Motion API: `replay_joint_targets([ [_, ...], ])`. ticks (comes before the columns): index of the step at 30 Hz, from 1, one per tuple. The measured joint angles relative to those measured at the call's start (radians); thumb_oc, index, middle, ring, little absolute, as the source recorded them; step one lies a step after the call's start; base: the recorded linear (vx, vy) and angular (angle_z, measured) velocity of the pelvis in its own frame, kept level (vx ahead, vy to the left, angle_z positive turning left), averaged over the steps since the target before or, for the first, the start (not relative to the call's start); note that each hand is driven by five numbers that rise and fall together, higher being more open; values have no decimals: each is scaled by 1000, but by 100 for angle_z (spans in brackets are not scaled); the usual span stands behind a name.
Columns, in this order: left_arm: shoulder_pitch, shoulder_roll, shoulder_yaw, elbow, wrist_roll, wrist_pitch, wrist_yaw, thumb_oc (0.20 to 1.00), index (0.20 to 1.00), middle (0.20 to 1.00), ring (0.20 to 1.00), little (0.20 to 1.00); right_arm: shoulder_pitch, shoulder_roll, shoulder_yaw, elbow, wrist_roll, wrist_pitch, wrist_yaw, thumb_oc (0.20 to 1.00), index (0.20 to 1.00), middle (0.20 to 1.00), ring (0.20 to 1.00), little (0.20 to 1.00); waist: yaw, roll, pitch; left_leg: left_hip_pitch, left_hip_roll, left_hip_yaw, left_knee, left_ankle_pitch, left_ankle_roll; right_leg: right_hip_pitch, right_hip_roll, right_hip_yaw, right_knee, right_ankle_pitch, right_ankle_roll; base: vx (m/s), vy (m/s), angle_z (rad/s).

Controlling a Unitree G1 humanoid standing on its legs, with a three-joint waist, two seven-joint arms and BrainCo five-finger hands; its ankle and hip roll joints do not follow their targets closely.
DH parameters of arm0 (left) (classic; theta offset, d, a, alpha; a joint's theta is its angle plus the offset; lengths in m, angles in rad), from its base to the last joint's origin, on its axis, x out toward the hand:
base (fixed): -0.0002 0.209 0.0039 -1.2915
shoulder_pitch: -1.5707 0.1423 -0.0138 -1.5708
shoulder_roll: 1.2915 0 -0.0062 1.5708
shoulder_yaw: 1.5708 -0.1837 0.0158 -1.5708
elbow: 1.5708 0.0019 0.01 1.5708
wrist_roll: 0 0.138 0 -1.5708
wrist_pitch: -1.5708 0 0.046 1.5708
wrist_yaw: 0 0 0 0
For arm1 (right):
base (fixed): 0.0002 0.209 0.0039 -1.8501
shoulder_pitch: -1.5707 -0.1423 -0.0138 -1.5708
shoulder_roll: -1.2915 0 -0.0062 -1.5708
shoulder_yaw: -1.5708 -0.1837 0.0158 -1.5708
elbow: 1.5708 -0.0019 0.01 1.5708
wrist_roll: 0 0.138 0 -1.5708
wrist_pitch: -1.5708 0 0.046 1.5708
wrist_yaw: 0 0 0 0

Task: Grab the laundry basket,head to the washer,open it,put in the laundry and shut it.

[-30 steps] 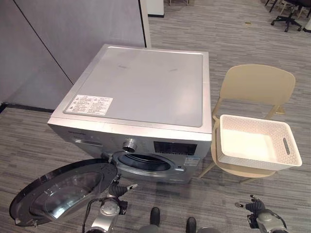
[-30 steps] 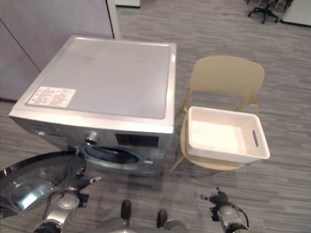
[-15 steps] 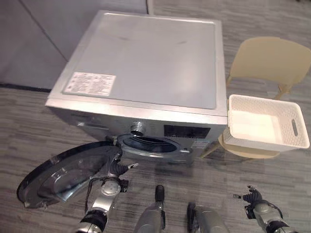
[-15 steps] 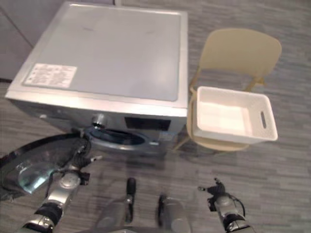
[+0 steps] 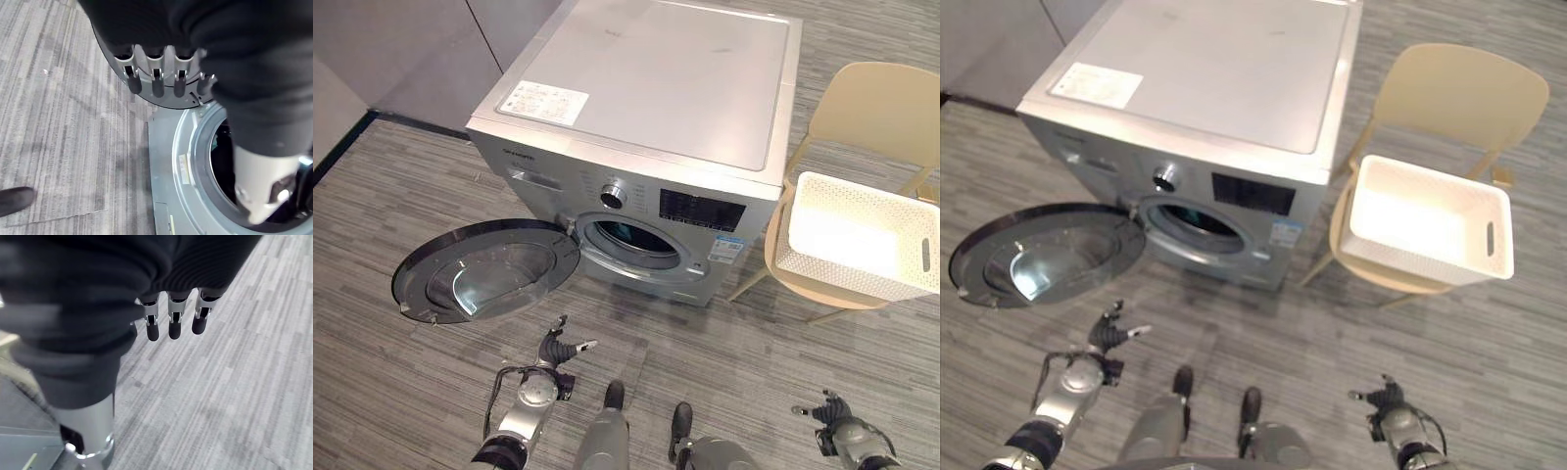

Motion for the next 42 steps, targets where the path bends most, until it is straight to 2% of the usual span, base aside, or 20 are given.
replay_joint_targets([
  [2, -18, 1, 0, -24, 10, 0, 2, 1000, 1000, 1000, 1000, 1000, -2, 2, -34, 13, 0, 7, 0, 1000, 1000, 1000, 1000, 1000, 1, 28, 1, 67, -26, -1, -134, 3, 9, 0, -3, 3, -5, 21, 22, 32, 240, -4],
  [3, -31, 8, -1, -31, 25, -1, 6, 1000, 1000, 1000, 1000, 1000, -5, -4, -36, 14, 0, 6, 0, 1000, 1000, 1000, 1000, 1000, 1, 54, -1, 67, -35, 4, -138, 2, 48, -7, -2, 2, -3, 28, 35, 35, 240, -8],
  [4, -48, 26, -2, -34, 42, 0, 7, 1000, 1000, 1000, 1000, 1000, -8, 3, -36, 13, 0, 5, 0, 1000, 1000, 1000, 1000, 1000, 0, 58, -3, 67, -48, 8, -137, -5, 85, -19, -16, 3, 8, 27, 39, 53, 269, -3],
  [6, -67, 76, -3, -76, 72, 1, 10, 1000, 1000, 1000, 1000, 1000, -10, 9, -35, 4, 0, 2, 3, 1000, 1000, 1000, 1000, 1000, 4, 58, -3, 54, -80, 29, -146, 17, 117, -43, -51, 7, 14, 37, 60, 61, 230, -1],
  [8, -72, 158, 26, -108, 126, 0, 34, 1000, 1000, 1000, 1000, 1000, -13, 19, -37, -16, -2, 2, 4, 1000, 1000, 1000, 1000, 1000, 6, 63, -4, 51, -108, 55, -156, 27, 134, -64, -91, 13, 34, 36, 74, 62, 133, -19],
  [10, -76, 199, 86, -104, 162, 2, 77, 1000, 1000, 1000, 1000, 1000, 2, 25, -35, -35, -3, -3, 11, 1000, 1000, 1000, 1000, 1000, 5, 73, -11, 52, -135, 63, -154, 22, 136, -66, -134, 13, 54, 40, 84, 102, 176, -12],
  [12, -82, 253, 91, -102, 192, 2, 91, 1000, 1000, 1000, 1000, 1000, 3, 30, -39, -42, -6, -1, 21, 1000, 1000, 1000, 1000, 1000, 7, 69, -16, 52, -146, 79, -155, 23, 138, -66, -164, 13, 61, 42, 102, 77, 128, -10],
  [13, -109, 316, 93, -79, 217, 2, 98, 1000, 1000, 1000, 1000, 1000, 5, 31, -37, -45, -17, -3, 25, 1000, 1000, 1000, 1000, 1000, 4, 68, -19, 52, -157, 82, -157, 26, 143, -50, -187, 12, 43, 58, 125, 72, 100, -9],
  [15, -168, 366, 90, -6, 243, 7, 114, 1000, 1000, 1000, 1000, 1000, 7, 32, -31, -42, -32, -2, 28, 1000, 1000, 1000, 1000, 1000, 4, 65, -26, 51, -163, 85, -160, 32, 151, -38, -198, 12, 26, 70, 143, 63, 91, -4],
  [16, -245, 430, 45, 117, 277, 11, 115, 1000, 1000, 1000, 1000, 1000, 13, 33, -18, -42, -39, -2, 38, 1000, 1000, 1000, 1000, 1000, 1, 56, -35, 51, -166, 88, -167, 37, 157, -28, -199, 12, -1, 83, 162, 44, 86, -10],
  [18, -303, 459, 27, 228, 282, 18, 120, 1000, 1000, 1000, 1000, 1000, 13, 31, 8, -39, -40, -3, 43, 1000, 1000, 1000, 1000, 1000, -6, 47, -41, 50, -166, 95, -168, 42, 165, -18, -193, 11, -23, 95, 169, 14, 80, -13],
  [19, -373, 471, -17, 367, 302, 26, 115, 1000, 1000, 1000, 1000, 1000, 5, 30, 50, -31, -42, -1, 45, 1000, 1000, 1000, 1000, 1000, -7, 38, -48, 47, -164, 106, -169, 41, 163, -19, -187, 15, -38, 99, 176, -6, 78, -19],
  [20, -386, 484, -30, 416, 312, 44, 108, 1000, 1000, 1000, 1000, 1000, 0, 32, 60, -32, -45, -1, 46, 1000, 1000, 1000, 1000, 1000, -14, 31, -52, 36, -161, 109, -167, 40, 162, -25, -181, 16, -48, 100, 178, -9, 69, -18],
  [26, -459, 491, -113, 566, 351, 43, 61, 1000, 1000, 1000, 1000, 1000, -34, 19, 125, -23, -81, 0, 66, 1000, 1000, 1000, 1000, 1000, -51, -9, -70, -61, -128, 131, -128, 40, 161, -117, -147, 42, -40, 117, 162, -38, 18, -14],
  [31, -513, 509, -92, 584, 344, 47, 80, 1000, 1000, 1000, 1000, 1000, -40, 16, 130, -23, -81, -3, 66, 1000, 1000, 1000, 1000, 1000, -56, -56, -69, -110, -106, 139, -96, 24, 138, -161, -125, 52, -36, 126, 151, 4, -5, -8],
  [33, -559, 539, -142, 601, 353, 48, 89, 1000, 1000, 1000, 1000, 1000, -52, 3, 154, -22, -82, -7, 68, 1000, 1000, 1000, 1000, 1000, -45, -73, -71, -148, -100, 147, -78, 18, 134, -195, -121, 66, -35, 132, 150, 7, -29, -15],
  [35, -587, 591, -150, 574, 361, 50, 86, 1000, 1000, 1000, 1000, 1000, -73, -6, 158, -27, -81, -11, 66, 1000, 1000, 1000, 1000, 1000, -45, -90, -67, -186, -91, 159, -64, 20, 133, -230, -117, 67, -38, 142, 151, 17, -51, -12],
  [37, -573, 614, -105, 483, 356, 55, 97, 1000, 1000, 1000, 1000, 1000, -61, 0, 159, -66, -81, -18, 65, 1000, 1000, 1000, 1000, 1000, -34, -111, -57, -192, -84, 166, -61, 21, 134, -228, -117, 67, -58, 156, 142, 24, -26, -10],
  [40, -533, 607, -77, 401, 340, 48, 124, 1000, 1000, 1000, 1000, 1000, -57, 4, 158, -64, -81, -27, 65, 1000, 1000, 1000, 1000, 1000, -20, -109, -49, -185, -83, 167, -62, 25, 140, -219, -114, 69, -66, 160, 137, 10, -4, -1],
  [42, -455, 566, 2, 309, 329, 46, 135, 1000, 1000, 1000, 1000, 1000, -59, 4, 151, -67, -82, -27, 64, 1000, 1000, 1000, 1000, 1000, -13, -92, -22, -146, -84, 167, -71, 25, 140, -183, -114, 67, -68, 160, 137, 17, -9, -3],
])
